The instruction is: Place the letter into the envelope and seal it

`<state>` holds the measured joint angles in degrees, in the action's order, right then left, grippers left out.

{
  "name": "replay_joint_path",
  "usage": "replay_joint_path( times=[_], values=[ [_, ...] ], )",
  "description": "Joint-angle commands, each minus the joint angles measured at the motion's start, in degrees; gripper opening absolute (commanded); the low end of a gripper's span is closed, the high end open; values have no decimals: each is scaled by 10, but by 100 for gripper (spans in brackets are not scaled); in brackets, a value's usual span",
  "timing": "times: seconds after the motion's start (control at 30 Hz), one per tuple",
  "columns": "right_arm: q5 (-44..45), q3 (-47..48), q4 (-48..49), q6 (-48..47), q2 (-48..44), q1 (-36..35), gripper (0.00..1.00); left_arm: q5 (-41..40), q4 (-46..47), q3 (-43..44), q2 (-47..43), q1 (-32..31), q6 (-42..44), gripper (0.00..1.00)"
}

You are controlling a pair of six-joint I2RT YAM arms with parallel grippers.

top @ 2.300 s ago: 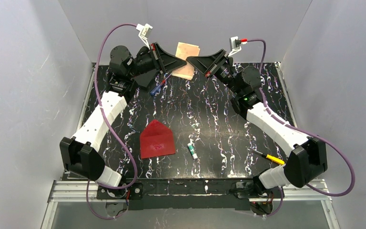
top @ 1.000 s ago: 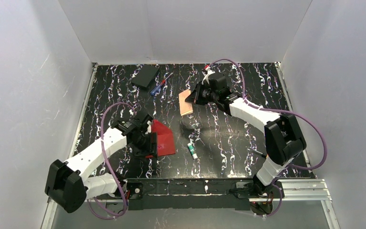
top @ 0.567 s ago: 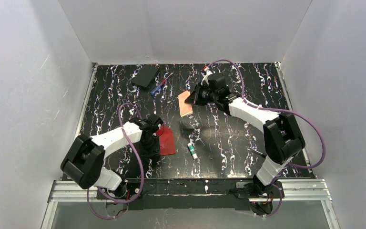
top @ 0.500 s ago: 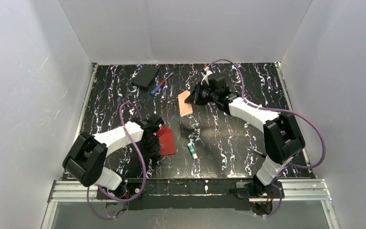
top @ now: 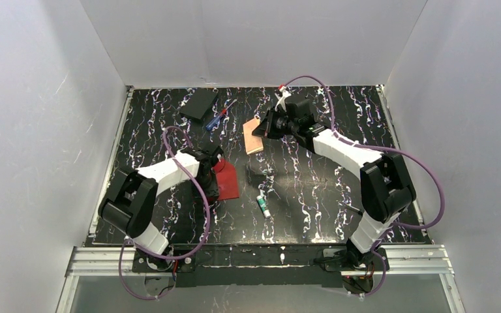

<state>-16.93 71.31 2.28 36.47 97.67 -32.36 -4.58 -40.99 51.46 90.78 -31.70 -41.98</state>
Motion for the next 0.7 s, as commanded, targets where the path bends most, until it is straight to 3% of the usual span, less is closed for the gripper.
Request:
replay_joint_path(
  times=[0.0, 0.2, 0.4, 0.5, 0.67],
  values=[
    [-14, 8, 31, -7, 27, 2, 1, -42, 32, 11, 7, 55, 52, 40],
    [-23, 10, 74, -3, 58, 2, 1, -34, 39, 55, 44, 111, 91, 40],
    [-25, 24, 190, 19, 131, 1, 1, -11, 67, 42, 47, 149, 72, 39],
    [-4, 48, 202, 1, 156, 1, 1, -5, 73, 63, 79, 175, 55, 36],
    [-63, 54, 253, -25, 155, -3, 1, 11, 82, 131, 124, 199, 69, 34]
  ],
)
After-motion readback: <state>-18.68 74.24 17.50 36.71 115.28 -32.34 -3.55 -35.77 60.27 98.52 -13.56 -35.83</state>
